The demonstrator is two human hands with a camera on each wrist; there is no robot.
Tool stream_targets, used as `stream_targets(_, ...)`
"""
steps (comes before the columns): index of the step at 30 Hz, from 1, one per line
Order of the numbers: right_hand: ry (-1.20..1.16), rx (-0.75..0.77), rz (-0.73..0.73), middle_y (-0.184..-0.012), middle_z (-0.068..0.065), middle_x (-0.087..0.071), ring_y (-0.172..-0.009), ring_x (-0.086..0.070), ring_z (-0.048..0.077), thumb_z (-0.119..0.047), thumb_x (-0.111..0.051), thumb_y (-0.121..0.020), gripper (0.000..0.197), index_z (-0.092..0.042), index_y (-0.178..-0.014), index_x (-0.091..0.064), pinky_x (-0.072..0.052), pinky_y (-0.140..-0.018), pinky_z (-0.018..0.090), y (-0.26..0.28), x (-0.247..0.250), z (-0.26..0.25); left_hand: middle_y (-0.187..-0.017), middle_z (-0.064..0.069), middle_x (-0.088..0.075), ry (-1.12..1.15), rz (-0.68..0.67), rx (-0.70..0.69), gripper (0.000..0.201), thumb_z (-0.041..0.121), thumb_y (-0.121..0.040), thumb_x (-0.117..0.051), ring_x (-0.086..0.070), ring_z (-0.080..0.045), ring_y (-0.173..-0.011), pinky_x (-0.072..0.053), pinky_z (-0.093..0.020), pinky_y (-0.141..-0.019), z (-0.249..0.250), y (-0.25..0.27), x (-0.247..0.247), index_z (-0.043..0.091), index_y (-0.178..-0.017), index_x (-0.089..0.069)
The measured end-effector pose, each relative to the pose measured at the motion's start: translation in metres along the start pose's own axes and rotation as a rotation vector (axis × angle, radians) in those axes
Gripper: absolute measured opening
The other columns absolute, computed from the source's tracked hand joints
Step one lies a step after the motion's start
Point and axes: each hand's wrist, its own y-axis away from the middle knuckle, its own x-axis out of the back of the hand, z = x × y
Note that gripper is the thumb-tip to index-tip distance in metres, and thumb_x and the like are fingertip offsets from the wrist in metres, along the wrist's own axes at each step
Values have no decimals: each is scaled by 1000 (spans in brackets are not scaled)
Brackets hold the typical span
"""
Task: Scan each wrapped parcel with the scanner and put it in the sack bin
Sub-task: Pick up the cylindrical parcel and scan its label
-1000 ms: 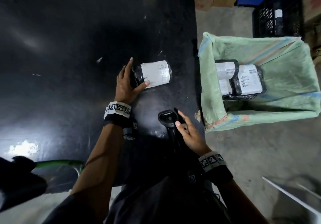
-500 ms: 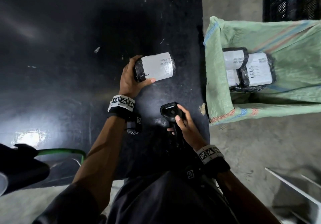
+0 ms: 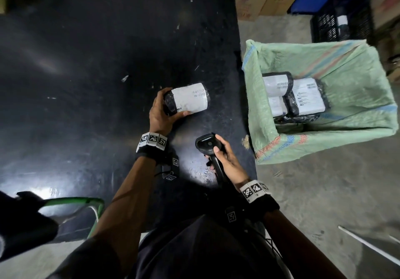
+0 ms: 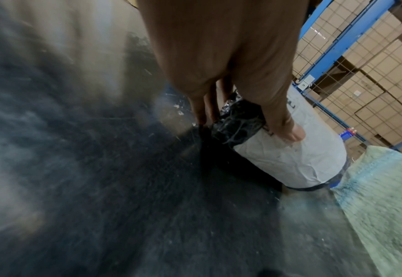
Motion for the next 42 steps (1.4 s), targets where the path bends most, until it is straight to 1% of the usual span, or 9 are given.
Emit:
stream_targets(5,84,70,-38,-128,24,-61,-71,-65,26,-28,-49,-102,51,-34,-150,-33,-58,-73,37,25,-1,-41,-129,1,-68,72,67,38,90,60,-53,-96,-67,-22,-118,-56,-50,-101,-3,18,3,39,-131,-55)
stream_targets(7,117,107,-30,-135,27,-54,-99,-58,46,-23,-43,-105,48,-29,-151,-33,-47,-95,48,41,-4,-65,-129,1,-68,96,87,32,89,59,-52,-97,-67,-22,-118,-56,-50,-101,1,24,3,39,-129,-57)
stream_targets(9,135,164,-19,-137,29,-51,-118,-43,43,-21,-40,-106,46,-25,-151,-34,-34,-100,48,56,-7,-82,-128,3,-68,103,104,0,89,59,-53,-98,-67,-21,-118,-56,-50,-101,7,31,4,39,-130,-58)
stream_targets(12,116,241,-8,-122,21,-61,-104,-51,45,-24,-40,-106,43,-27,-149,-38,-42,-91,50,69,-14,-100,-126,2,-69,120,136,-51,88,55,-53,-100,-68,-19,-116,-57,-48,-100,19,41,5,35,-130,-61)
stream_targets(15,107,314,-21,-103,24,-67,-57,-54,25,-39,-44,-102,44,-39,-145,-41,-49,-53,37,71,-16,-108,-122,-1,-71,142,155,-80,90,58,-52,-100,-70,-22,-112,-58,-50,-97,28,48,7,34,-130,-62)
stream_targets(21,109,397,-23,-111,18,-67,-67,-60,10,-44,-45,-98,49,-36,-145,-42,-46,-52,29,83,-19,-127,-116,-1,-66,87,211,-177,83,55,-50,-99,-69,-17,-106,-58,-44,-96,50,64,17,32,-123,-65)
stream_targets(26,114,421,27,-98,21,-70,-69,-54,30,-45,-44,-101,42,-40,-143,-44,-45,-56,38,87,-18,-134,-114,-1,-64,22,241,-201,81,38,-51,-103,-65,-12,-101,-54,-26,-94,52,73,19,29,-121,-65)
stream_targets(34,108,433,57,-104,22,-70,-59,-59,5,-42,-42,-102,41,-35,-143,-44,-46,-49,25,98,-22,-145,-115,-2,-60,-27,254,-192,82,25,-50,-104,-59,-12,-101,-42,-7,-91,58,81,17,20,-123,-66)
stream_targets(42,96,451,83,-102,24,-67,-58,-58,5,-40,-46,-102,39,-36,-141,-48,-46,-48,25,98,-30,-143,-117,-2,-60,-4,252,-182,83,24,-49,-104,-62,-15,-103,-50,-26,-95,63,87,19,23,-122,-66)
